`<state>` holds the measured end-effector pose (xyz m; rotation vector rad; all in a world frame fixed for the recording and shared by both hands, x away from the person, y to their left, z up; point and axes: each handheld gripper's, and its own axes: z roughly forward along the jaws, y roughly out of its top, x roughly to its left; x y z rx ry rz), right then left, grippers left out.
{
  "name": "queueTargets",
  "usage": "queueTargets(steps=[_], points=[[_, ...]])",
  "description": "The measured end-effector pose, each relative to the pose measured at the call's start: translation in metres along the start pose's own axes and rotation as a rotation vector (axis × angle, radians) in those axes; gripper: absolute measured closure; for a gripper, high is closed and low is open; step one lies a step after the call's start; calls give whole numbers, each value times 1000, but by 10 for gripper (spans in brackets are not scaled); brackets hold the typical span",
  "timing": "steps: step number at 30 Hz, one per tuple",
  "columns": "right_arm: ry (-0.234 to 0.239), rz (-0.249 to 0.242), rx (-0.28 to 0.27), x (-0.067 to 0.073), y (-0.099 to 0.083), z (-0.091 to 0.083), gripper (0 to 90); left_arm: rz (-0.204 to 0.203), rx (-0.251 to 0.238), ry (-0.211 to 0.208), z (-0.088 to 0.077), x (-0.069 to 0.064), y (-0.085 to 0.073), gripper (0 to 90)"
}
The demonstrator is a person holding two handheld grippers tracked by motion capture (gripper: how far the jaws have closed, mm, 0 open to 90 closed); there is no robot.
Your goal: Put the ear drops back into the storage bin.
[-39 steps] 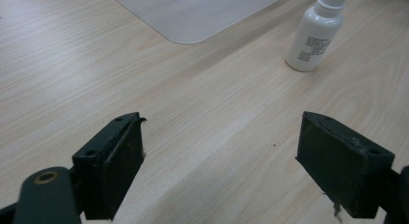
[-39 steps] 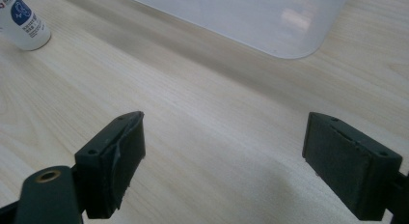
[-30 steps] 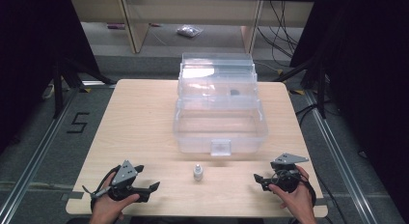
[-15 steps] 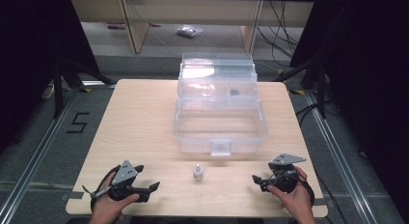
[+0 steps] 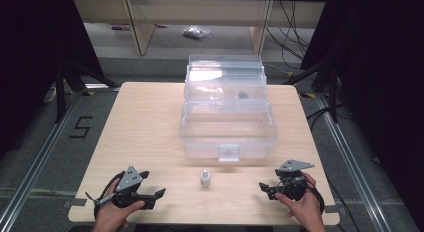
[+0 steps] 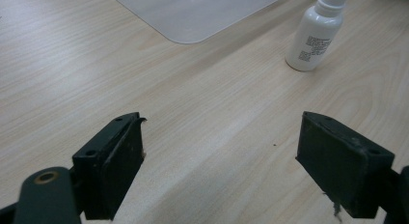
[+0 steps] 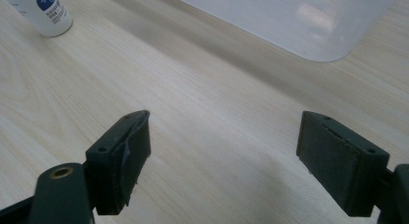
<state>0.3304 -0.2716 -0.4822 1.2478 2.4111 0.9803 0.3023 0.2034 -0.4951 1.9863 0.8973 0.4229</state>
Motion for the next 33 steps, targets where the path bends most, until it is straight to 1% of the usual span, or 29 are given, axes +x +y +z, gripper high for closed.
queueTargets(steps=[1,2,3,4,5,6,7,8,9,11,12,13,15,16,17,18,19,20,22,23,24,25,26,27,28,29,30,32,33], points=[[5,-5,0,0,0,0,204,-1,-1,0,0,0,0,159],[4,-33,-6,-1,0,1,204,-1,0,3,0,0,0,159],[1,-21,5,1,0,1,204,-1,-1,3,0,0,0,159],[11,13,13,5,1,0,205,-1,0,4,0,0,0,159],[13,-4,10,4,1,0,206,-1,0,3,0,0,0,159],[11,-38,8,3,2,1,209,-6,-4,2,1,-1,0,159],[15,-49,11,4,2,2,212,-6,-4,2,1,-1,0,159],[15,-21,23,7,3,1,212,-7,-3,2,1,-1,0,159],[14,-42,14,7,3,2,212,-7,-2,2,0,0,0,159],[18,-47,17,9,4,2,213,-6,-3,2,0,0,0,159],[23,-11,28,13,5,2,213,-6,-3,2,0,0,0,159],[17,-50,22,10,6,2,213,-6,-4,-2,1,0,0,159],[22,-54,29,12,6,2,213,-7,-4,0,1,0,0,159],[23,-36,27,15,6,3,213,-7,-4,-2,1,0,0,159],[26,-54,33,13,8,2,213,-8,-4,-2,1,0,0,159],[23,-79,19,13,8,3,213,-8,-4,-1,1,0,0,159],[30,-53,17,16,9,4,213,-7,-3,-1,1,0,0,159],[25,-79,10,16,10,5,213,-8,-4,-1,1,0,0,159],[37,-84,30,18,12,5,213,-7,-1,4,0,0,0,159],[40,-84,30,20,14,5,213,-6,-1,0,1,0,0,159],[40,-104,21,21,16,7,213,-7,1,3,0,0,0,159],[44,-125,36,22,18,6,213,-6,-1,1,0,0,0,159],[52,-116,17,26,19,9,213,-6,0,2,0,0,0,159],[55,-129,26,27,22,9,213,-6,1,3,0,0,0,159],[62,-155,36,28,24,9,214,-8,1,5,0,0,0,159],[64,-164,32,31,26,11,215,-4,6,5,0,0,0,159],[73,-177,40,34,29,12,217,-8,3,4,0,0,0,159],[75,-195,41,39,32,15,224,-7,1,2,0,0,0,159],[84,-206,52,42,34,16,229,-7,1,2,0,0,0,159]])
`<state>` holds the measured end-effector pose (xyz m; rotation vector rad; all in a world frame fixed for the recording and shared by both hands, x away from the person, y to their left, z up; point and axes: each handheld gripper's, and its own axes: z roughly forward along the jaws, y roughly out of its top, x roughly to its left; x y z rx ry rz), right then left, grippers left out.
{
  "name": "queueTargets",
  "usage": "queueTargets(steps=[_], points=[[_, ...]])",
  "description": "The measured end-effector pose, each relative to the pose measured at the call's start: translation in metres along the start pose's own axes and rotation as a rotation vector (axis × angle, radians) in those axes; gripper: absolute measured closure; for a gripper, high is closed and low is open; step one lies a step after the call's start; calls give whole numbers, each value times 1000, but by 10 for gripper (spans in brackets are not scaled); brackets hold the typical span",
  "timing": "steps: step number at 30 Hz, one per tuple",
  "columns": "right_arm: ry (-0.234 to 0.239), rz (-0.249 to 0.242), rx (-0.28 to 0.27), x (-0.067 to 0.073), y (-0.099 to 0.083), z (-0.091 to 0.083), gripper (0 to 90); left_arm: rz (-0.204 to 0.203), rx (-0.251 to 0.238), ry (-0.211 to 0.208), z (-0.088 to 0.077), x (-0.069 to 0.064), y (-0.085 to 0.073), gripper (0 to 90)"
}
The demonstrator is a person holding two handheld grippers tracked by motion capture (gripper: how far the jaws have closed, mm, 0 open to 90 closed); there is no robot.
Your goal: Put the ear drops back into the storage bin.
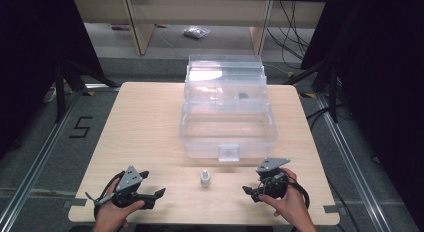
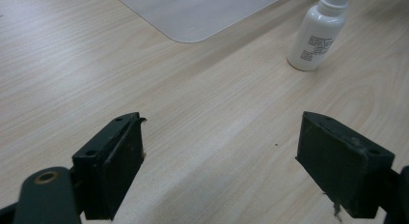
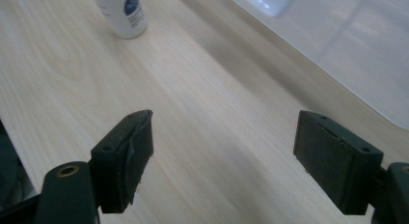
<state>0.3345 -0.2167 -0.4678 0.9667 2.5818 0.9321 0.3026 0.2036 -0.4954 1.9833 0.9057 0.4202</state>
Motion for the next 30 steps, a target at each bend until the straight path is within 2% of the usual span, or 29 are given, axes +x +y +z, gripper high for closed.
queueTargets(steps=[1,3,6,8,9,12,13,15,17,18,19,20,26,27,30], points=[[9,-19,17,2,4,1,232,-1,-1,-1,0,0,0,159],[21,-42,14,6,9,4,238,0,3,3,0,0,0,159],[38,-67,23,12,16,9,249,-1,-1,-2,0,0,0,159],[52,-83,47,14,22,10,252,-2,0,-1,0,0,0,159],[51,-90,38,16,25,13,254,-3,0,-1,0,0,0,160],[54,-70,68,22,32,16,262,3,5,1,0,1,0,159],[63,-100,76,22,35,17,263,3,4,1,0,1,0,159],[69,-122,78,25,39,21,268,-3,0,-1,0,0,0,159],[89,-141,75,28,44,25,278,-2,-2,-1,0,0,0,159],[79,-128,93,31,46,26,278,-2,-2,0,0,0,0,159],[97,-171,94,30,49,29,279,-3,-2,-1,0,0,0,159],[95,-181,85,31,50,30,282,-3,-1,-1,0,0,0,159],[104,-216,112,37,61,37,287,-1,-1,-1,0,0,0,159],[107,-200,128,40,64,37,287,-3,-2,0,0,1,0,159],[113,-218,127,42,69,41,288,-2,-3,-1,0,1,0,159]])
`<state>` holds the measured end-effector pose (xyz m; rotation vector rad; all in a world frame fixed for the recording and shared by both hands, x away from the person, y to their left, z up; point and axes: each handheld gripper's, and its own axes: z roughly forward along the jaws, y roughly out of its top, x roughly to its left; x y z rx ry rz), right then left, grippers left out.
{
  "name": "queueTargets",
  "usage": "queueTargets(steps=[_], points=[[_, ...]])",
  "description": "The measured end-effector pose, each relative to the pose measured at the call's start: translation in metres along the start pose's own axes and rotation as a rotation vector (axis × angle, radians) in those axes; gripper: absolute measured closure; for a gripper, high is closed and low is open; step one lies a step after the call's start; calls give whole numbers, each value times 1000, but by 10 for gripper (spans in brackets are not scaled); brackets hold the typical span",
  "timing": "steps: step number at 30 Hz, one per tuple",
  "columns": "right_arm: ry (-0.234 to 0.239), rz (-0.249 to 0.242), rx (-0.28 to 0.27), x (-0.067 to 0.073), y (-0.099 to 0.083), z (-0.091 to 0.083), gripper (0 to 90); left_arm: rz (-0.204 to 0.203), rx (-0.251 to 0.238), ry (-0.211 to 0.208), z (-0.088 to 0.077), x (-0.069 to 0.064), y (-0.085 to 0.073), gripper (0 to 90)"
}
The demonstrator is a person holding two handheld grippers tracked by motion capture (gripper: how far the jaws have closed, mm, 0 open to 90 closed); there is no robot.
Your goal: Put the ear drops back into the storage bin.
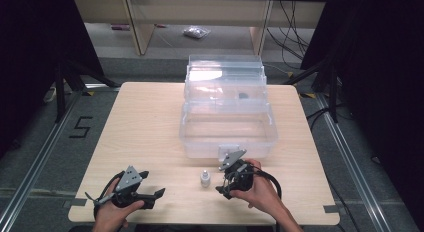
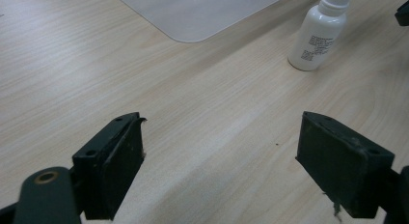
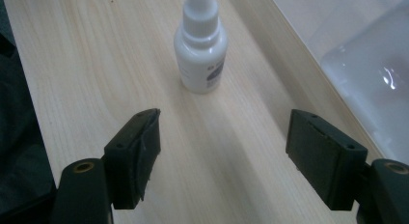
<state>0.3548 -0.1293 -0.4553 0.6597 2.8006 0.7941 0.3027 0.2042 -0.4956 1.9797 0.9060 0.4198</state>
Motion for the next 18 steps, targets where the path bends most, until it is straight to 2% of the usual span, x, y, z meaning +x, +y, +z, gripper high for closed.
queueTargets(steps=[7,9,15,16,17,18], points=[[22,-46,46,3,15,9,292,0,0,-2,0,0,0,159],[17,-37,60,4,17,11,292,0,0,-2,0,0,0,160],[26,-57,94,3,25,18,301,2,6,-1,0,0,0,160],[30,-73,97,2,27,19,302,2,6,-1,0,0,0,160],[26,-58,104,3,28,19,305,2,6,-2,0,0,0,160],[30,-65,106,2,29,20,307,3,7,-3,0,0,0,160]])
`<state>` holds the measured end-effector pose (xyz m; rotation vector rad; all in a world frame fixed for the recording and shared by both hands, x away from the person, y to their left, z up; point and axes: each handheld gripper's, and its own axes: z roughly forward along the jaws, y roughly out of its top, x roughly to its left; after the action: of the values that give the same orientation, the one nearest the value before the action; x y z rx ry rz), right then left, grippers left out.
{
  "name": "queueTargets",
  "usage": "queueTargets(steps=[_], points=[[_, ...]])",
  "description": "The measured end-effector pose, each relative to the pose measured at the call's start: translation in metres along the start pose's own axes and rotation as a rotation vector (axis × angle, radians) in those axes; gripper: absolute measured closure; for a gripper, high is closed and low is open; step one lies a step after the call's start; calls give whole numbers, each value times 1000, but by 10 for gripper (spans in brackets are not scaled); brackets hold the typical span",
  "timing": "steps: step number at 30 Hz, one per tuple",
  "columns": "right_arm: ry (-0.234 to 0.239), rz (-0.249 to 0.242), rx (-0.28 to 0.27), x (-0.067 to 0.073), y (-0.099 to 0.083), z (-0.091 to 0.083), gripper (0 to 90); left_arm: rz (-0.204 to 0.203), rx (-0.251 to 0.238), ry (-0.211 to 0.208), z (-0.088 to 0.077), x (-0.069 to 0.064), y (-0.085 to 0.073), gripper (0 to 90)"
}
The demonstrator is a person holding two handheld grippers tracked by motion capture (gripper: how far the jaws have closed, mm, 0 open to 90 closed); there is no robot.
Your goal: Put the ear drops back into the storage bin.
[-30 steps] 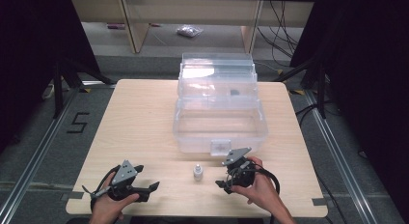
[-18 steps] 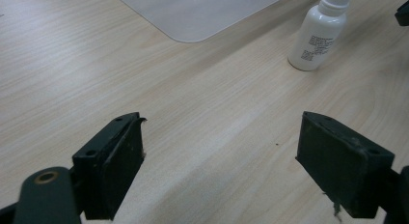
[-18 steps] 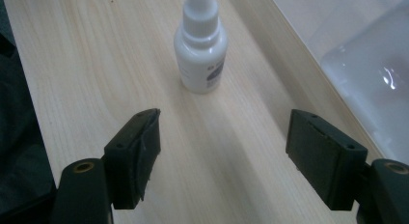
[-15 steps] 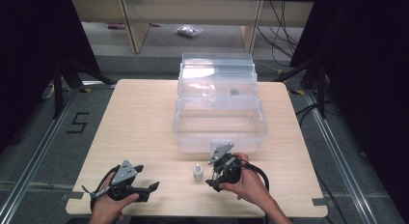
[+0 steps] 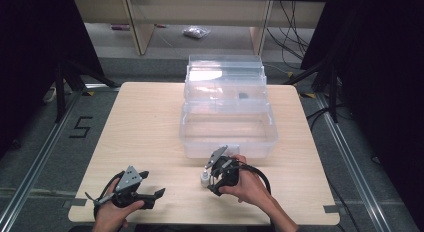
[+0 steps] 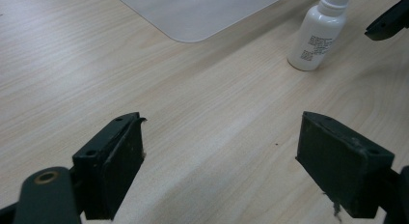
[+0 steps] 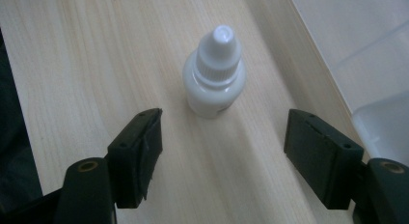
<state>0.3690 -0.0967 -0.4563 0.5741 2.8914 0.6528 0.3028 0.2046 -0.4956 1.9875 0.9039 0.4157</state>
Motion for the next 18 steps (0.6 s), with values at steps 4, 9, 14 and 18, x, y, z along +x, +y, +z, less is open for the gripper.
queueTargets(steps=[4,9,14,18], points=[[6,-17,17,0,6,2,335,-2,-2,2,0,0,0,159],[21,-38,44,0,12,6,360,-1,-1,1,0,0,0,160],[22,-55,70,0,19,11,377,-5,-6,0,0,0,0,160],[22,-41,109,4,24,14,397,-4,-5,5,0,0,0,160]])
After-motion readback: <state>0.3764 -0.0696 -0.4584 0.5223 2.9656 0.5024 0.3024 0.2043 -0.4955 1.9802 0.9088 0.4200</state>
